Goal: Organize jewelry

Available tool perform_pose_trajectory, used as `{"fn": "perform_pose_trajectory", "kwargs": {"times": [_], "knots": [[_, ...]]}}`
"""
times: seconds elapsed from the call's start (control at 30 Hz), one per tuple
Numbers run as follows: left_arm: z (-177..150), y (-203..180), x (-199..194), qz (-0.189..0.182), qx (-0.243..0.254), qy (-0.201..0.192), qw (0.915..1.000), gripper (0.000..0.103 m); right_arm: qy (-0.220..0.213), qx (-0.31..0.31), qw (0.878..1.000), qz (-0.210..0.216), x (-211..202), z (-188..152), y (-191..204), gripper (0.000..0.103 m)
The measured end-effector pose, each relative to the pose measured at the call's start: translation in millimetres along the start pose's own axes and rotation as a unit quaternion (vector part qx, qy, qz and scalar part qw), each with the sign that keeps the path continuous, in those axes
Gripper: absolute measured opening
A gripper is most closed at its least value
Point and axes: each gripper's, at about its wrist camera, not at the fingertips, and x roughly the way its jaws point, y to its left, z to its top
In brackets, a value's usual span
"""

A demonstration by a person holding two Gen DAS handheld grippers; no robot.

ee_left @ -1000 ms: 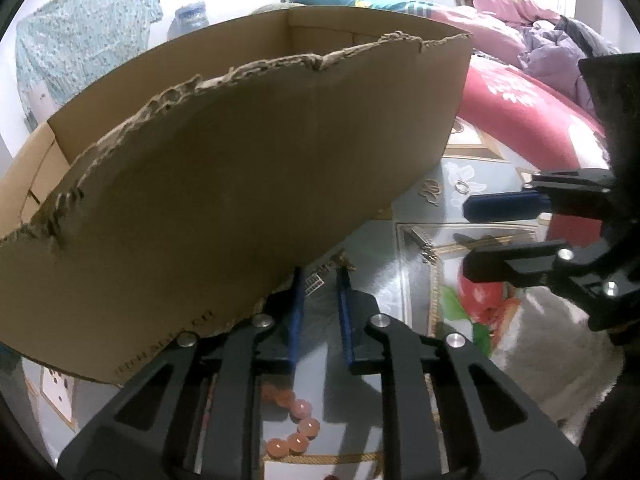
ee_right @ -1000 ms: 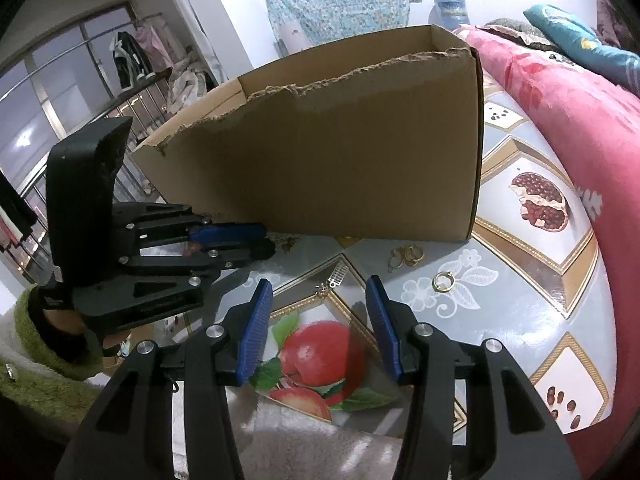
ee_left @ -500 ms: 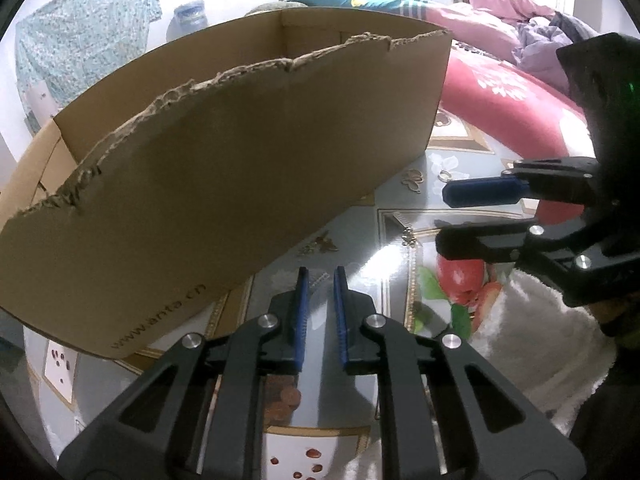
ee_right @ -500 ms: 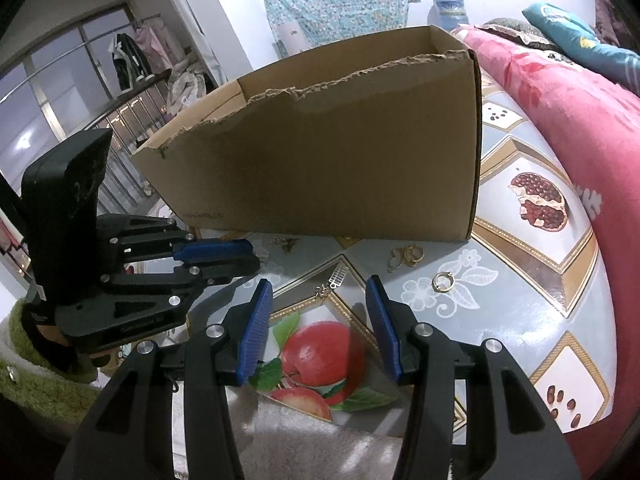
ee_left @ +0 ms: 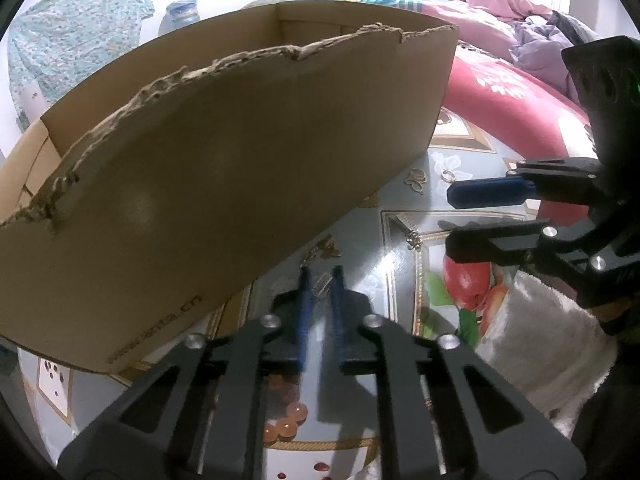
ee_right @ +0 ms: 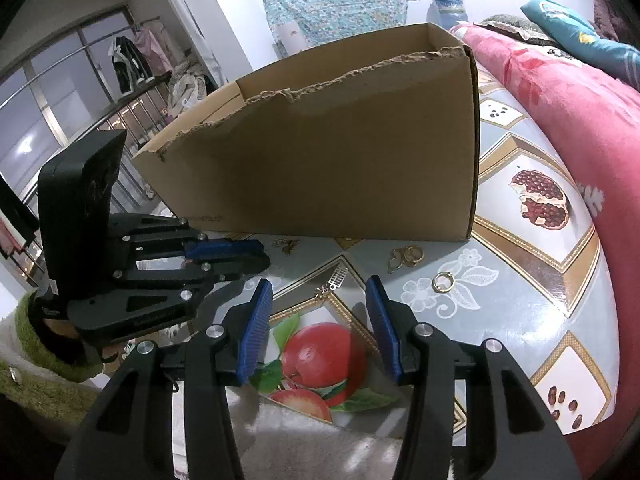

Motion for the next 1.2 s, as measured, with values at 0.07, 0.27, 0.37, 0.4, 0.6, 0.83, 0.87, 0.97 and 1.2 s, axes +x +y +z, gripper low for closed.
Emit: {"fn": "perform_pose_trajectory", "kwargs": {"times": [0.07, 0.27, 0.37, 0.4, 0.6, 0.83, 0.87, 0.97, 1.2], "knots": [[1, -2, 0, 0.004, 0.002, 0.000, 1.0000, 0.004, -0.001, -0.001, 1.000, -0.001, 0, -1, 1, 0.048], [-1, -5, -2, 0.010, -0.002, -0.005, 0.9999, 0.004, -0.003, -0.008, 1.000, -0.007, 0, 0, 2, 0.048], [-2, -3, -5, 0.009, -0.012, -0.010, 0.9998, 0.004, -0.003, -0.011, 1.000, -0.009, -1, 0, 5, 0.047], [-2, -2, -7, 0.008, -0.017, -0.014, 0.9997, 0.004, -0.003, -0.013, 1.000, -0.011, -1, 0, 6, 0.047], [0, 3, -20, 0.010, -0.044, -0.036, 0.9983, 0.004, 0.007, -0.034, 0.999, -0.033, 9, 1, 16, 0.036], [0, 4, -25, 0.004, -0.059, -0.046, 0.9972, 0.004, 0.015, -0.044, 0.996, -0.077, 22, 8, 22, 0.023], [-1, 4, -24, 0.004, -0.060, -0.045, 0.9971, 0.004, 0.019, -0.044, 0.996, -0.081, 24, 9, 21, 0.021], [-2, 5, -23, 0.003, -0.063, -0.046, 0.9970, 0.004, 0.027, -0.046, 0.994, -0.094, 30, 9, 23, 0.015], [-5, 7, -22, -0.004, -0.067, -0.050, 0.9965, 0.004, 0.041, -0.055, 0.990, -0.125, 32, 13, 26, 0.004]]}}
